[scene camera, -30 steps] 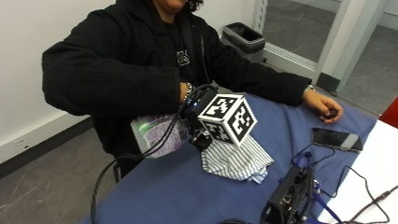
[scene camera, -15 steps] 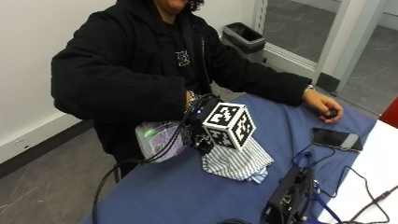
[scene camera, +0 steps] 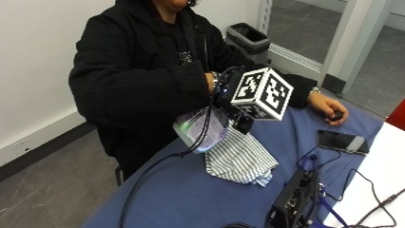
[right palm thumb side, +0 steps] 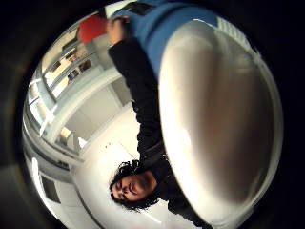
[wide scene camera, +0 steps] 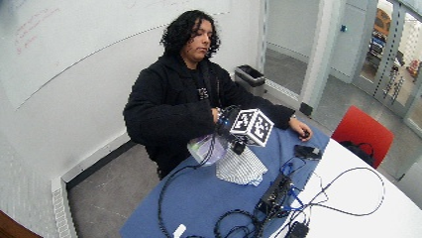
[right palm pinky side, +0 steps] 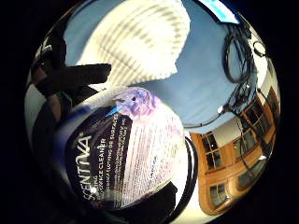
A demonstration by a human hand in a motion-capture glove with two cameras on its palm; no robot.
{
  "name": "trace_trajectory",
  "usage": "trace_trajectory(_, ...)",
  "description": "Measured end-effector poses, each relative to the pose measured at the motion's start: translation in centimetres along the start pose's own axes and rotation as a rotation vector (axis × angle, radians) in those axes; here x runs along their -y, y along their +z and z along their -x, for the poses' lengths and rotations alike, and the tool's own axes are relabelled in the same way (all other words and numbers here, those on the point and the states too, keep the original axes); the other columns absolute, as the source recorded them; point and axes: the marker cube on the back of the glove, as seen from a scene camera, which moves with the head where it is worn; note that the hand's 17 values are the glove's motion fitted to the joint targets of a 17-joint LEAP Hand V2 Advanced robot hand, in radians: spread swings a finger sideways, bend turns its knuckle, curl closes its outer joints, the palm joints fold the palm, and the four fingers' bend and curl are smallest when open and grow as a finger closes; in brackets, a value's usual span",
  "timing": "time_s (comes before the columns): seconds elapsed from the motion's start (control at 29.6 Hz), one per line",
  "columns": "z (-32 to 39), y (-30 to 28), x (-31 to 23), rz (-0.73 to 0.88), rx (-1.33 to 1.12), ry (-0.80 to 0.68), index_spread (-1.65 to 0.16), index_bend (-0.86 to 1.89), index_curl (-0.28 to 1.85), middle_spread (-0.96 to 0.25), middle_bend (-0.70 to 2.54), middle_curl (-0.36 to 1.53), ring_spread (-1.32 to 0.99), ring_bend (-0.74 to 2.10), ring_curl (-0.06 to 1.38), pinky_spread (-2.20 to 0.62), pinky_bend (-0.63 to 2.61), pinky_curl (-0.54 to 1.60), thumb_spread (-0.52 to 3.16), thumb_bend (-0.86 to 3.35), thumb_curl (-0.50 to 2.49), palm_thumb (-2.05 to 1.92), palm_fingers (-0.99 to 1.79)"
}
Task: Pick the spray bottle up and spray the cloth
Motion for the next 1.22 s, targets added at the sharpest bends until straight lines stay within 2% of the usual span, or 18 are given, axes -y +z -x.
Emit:
trace_trajectory(0.27, 5.9, -3.4, 2.5, -0.154, 0.161, -0.272, -0.26, 0.18, 0.61, -0.2, 0.49, 0.6, -0.2, 0.69, 0.52, -0.24, 0.42, 0.46, 0.43, -0.02, 0.86, 1.01, 1.24)
trace_trajectory(0.47, 9.5, -4.7, 6.3, -0.27, 0.285, -0.472, -0.26, 0.17, 0.61, -0.2, 0.49, 0.6, -0.2, 0.69, 0.52, -0.24, 0.42, 0.46, 0.43, -0.02, 0.87, 1.01, 1.25)
trace_trajectory(0.68, 10.6, -4.1, 10.8, -0.516, 0.463, -0.656, -0.26, 0.18, 0.61, -0.2, 0.49, 0.6, -0.2, 0.7, 0.52, -0.24, 0.42, 0.46, 0.44, -0.02, 0.87, 1.01, 1.25)
trace_trajectory(0.78, 10.5, -3.2, 12.7, -0.644, 0.53, -0.707, -0.26, 0.18, 0.61, -0.2, 0.49, 0.6, -0.2, 0.69, 0.52, -0.24, 0.42, 0.46, 0.44, -0.02, 0.87, 1.01, 1.25)
trace_trajectory(0.95, 10.5, -1.4, 14.3, -0.766, 0.562, -0.756, -0.26, 0.17, 0.6, -0.2, 0.49, 0.6, -0.2, 0.69, 0.52, -0.25, 0.43, 0.46, 0.44, -0.02, 0.87, 1.01, 1.25)
trace_trajectory(1.22, 10.3, -0.7, 15.1, -0.805, 0.577, -0.783, -0.26, 0.17, 0.6, -0.2, 0.49, 0.6, -0.2, 0.7, 0.52, -0.25, 0.44, 0.46, 0.43, -0.02, 0.88, 1.01, 1.27)
